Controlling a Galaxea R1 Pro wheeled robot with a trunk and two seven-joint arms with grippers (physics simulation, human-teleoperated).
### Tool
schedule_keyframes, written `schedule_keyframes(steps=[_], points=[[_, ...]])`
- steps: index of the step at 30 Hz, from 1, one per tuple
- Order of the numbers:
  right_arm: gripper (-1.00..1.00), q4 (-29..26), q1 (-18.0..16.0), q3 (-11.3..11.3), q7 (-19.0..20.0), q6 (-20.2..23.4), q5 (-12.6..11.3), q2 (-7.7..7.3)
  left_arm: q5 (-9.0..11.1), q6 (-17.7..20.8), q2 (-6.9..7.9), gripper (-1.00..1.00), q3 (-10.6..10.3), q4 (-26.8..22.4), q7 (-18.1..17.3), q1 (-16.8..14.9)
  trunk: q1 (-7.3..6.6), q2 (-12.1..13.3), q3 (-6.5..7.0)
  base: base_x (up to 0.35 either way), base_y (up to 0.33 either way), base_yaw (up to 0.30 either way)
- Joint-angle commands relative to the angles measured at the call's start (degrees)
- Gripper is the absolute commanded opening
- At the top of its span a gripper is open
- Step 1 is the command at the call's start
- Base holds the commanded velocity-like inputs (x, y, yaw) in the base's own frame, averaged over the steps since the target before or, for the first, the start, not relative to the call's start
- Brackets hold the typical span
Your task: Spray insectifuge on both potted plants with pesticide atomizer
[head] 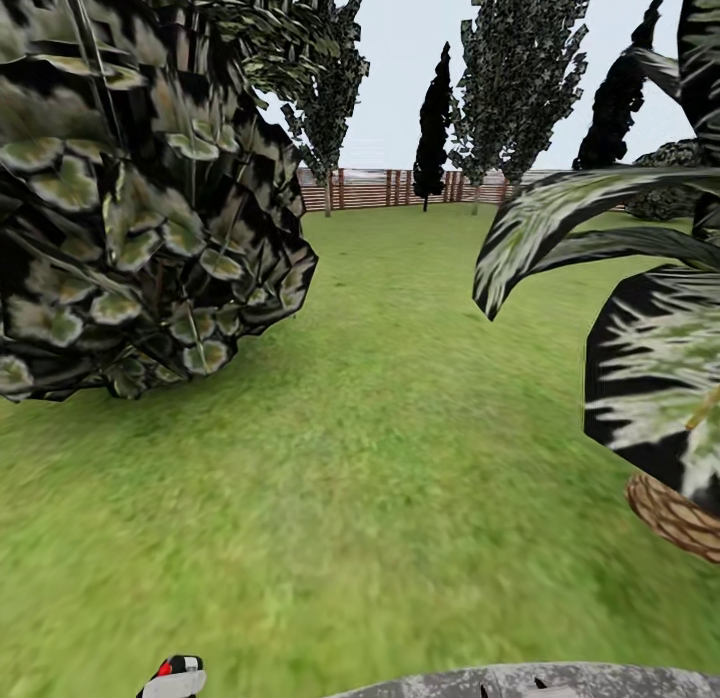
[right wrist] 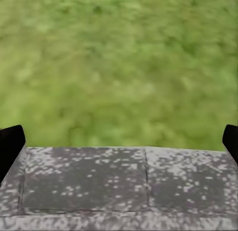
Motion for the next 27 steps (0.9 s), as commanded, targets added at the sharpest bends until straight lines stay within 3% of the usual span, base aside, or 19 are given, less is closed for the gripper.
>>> schedule_keyframes(steps=[1,27], points=[[1.00,0.04,-0.03,0.26,-0.06,-0.17,0.01,-0.03,-0.57,-0.20,-0.04,-1.00,0.50,0.03,-0.28,-0.05,0.02,-0.02,-0.05,0.338,0.070,0.000],[1.00,0.04,-0.03,0.28,-0.15,-0.17,0.15,-0.03,-0.57,-0.17,-0.04,-1.00,0.48,0.03,-0.28,-0.05,0.02,-0.02,-0.05,0.312,0.157,0.000]])
